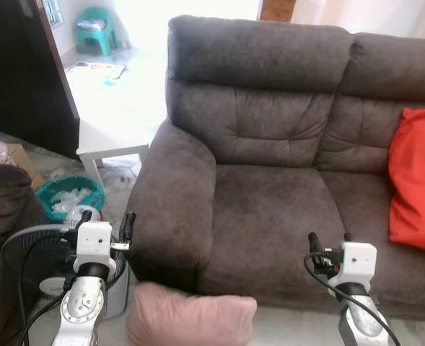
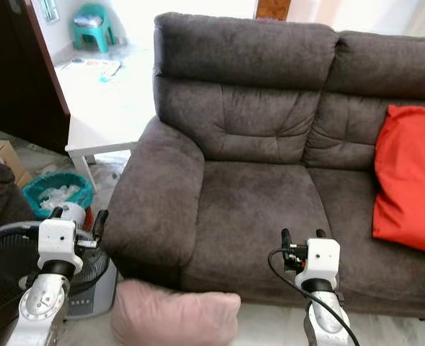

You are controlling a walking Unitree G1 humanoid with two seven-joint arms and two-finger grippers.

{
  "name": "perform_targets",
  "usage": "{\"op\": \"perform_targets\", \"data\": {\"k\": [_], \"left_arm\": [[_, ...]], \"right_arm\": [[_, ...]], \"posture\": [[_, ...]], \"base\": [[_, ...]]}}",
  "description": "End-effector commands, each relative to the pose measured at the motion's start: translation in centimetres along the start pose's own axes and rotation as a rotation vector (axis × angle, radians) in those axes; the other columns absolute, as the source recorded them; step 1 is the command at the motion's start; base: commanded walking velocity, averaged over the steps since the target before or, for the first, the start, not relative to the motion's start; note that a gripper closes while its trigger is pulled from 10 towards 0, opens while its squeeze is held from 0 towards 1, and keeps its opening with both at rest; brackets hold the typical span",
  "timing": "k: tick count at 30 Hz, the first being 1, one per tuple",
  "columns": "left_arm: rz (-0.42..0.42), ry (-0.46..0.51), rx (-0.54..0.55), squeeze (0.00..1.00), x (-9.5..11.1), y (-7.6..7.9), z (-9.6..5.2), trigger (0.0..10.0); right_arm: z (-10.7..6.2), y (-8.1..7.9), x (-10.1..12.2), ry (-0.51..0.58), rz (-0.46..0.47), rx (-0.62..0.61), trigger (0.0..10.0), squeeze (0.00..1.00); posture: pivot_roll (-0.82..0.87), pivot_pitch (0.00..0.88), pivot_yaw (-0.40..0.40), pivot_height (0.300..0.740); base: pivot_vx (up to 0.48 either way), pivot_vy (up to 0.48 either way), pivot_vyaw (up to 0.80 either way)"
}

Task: Move the pillow to the sofa from floor

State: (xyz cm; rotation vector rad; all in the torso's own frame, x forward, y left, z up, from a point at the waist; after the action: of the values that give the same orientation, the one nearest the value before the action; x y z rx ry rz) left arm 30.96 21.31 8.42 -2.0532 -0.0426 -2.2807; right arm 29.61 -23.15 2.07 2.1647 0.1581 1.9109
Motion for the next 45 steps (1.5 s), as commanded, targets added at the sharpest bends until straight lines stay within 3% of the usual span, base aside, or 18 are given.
{"op": "perform_targets", "data": {"k": [1,30,37,45], "left_arm": [[-0.003,-0.005,-0.003,0.0,0.0,0.2,0.1,10.0],[-0.014,-0.021,0.001,0.0,-0.3,0.4,0.1,10.0],[-0.015,-0.025,-0.004,0.0,-0.4,0.5,0.2,10.0],[-0.021,-0.045,0.0,0.0,-0.8,0.5,0.1,10.0]], "right_arm": [[0.1,0.5,-0.1,-0.013,-0.021,-0.005,10.0,0.0],[0.4,0.4,-0.5,-0.036,-0.025,0.018,10.0,0.0],[0.4,0.0,-0.8,-0.053,-0.026,0.037,10.0,0.0],[0.2,-0.2,-1.0,-0.056,-0.034,0.042,10.0,0.0]], "posture": [[0.17,0.0,-0.091,0.651],[0.17,0.0,-0.099,0.651],[0.17,0.0,-0.098,0.612],[0.17,0.0,-0.099,0.603]], "base": [[0.0,0.0,0.0],[0.0,0.0,0.0],[0.0,0.0,0.0],[0.0,0.0,0.0]]}}
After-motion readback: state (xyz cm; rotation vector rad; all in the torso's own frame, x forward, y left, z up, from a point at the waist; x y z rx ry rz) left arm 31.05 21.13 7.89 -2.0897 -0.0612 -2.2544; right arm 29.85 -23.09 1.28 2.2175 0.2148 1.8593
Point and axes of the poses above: a point about 5 cm out from each wrist's last joint towards the gripper, its own z axis pointing out of the wrist towards the gripper, its own x axis along the axis of the wrist's last joint, y = z × x, the point moved 5 cm from there along z, pointing out of the wrist towards the gripper, and after that the axes turned 11 degrees about -z, right-handed, at the moved point
